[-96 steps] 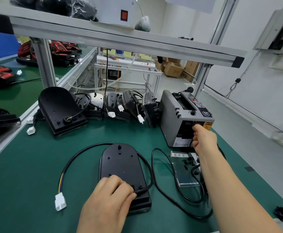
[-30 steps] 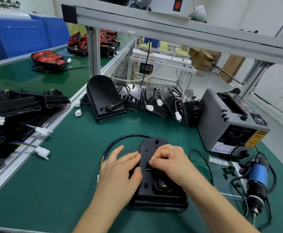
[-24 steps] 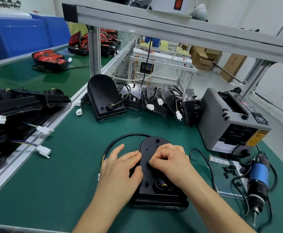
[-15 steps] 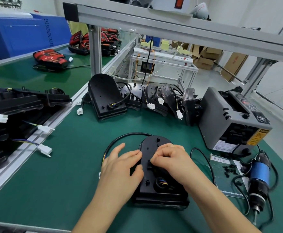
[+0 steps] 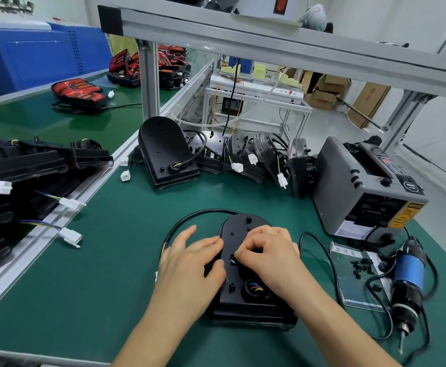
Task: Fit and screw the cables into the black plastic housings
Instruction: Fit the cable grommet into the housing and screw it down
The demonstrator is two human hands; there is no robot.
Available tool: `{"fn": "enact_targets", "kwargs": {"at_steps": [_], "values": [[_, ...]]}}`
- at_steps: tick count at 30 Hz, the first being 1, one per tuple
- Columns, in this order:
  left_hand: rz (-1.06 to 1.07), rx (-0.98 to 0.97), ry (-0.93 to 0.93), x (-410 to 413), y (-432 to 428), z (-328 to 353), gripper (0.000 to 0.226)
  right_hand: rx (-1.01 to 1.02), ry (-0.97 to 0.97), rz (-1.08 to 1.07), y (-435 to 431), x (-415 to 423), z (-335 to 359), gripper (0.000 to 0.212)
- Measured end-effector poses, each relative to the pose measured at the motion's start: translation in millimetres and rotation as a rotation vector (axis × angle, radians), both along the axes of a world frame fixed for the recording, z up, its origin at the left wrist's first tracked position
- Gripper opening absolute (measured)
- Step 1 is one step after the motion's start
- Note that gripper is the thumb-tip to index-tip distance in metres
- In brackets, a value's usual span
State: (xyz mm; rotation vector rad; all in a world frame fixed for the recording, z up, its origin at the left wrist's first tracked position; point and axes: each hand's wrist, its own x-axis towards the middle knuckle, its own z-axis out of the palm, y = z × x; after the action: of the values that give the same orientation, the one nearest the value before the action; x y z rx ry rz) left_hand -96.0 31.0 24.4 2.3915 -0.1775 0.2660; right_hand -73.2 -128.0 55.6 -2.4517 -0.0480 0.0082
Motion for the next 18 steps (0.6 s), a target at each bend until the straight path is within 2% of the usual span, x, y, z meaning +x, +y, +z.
{"fn": "enact_targets", "kwargs": {"at_steps": [4,7,10,18], "values": [[0.011,0.050,-0.064,-2.5,-0.3,0.7,0.037,-0.021,-0.011,0.009,0.6,-0.3,-0.1,0.024],[-0.014,0.075,-0.251,-9.5,0.1,5.5,0.025,-0.044,-0.023,0.019,1.0,-0.4,0.1,0.025],[-0.030,0.168,-0.432,-15.5,-0.8,2.2,0.027,-0.055,-0.024,0.027,1.1,-0.4,0.5,0.025],[-0.024,0.324,-0.530,-19.4,-0.7,-9.1,0.036,-0.117,-0.060,0.010,3.6,0.9,-3.7,0.023]]}}
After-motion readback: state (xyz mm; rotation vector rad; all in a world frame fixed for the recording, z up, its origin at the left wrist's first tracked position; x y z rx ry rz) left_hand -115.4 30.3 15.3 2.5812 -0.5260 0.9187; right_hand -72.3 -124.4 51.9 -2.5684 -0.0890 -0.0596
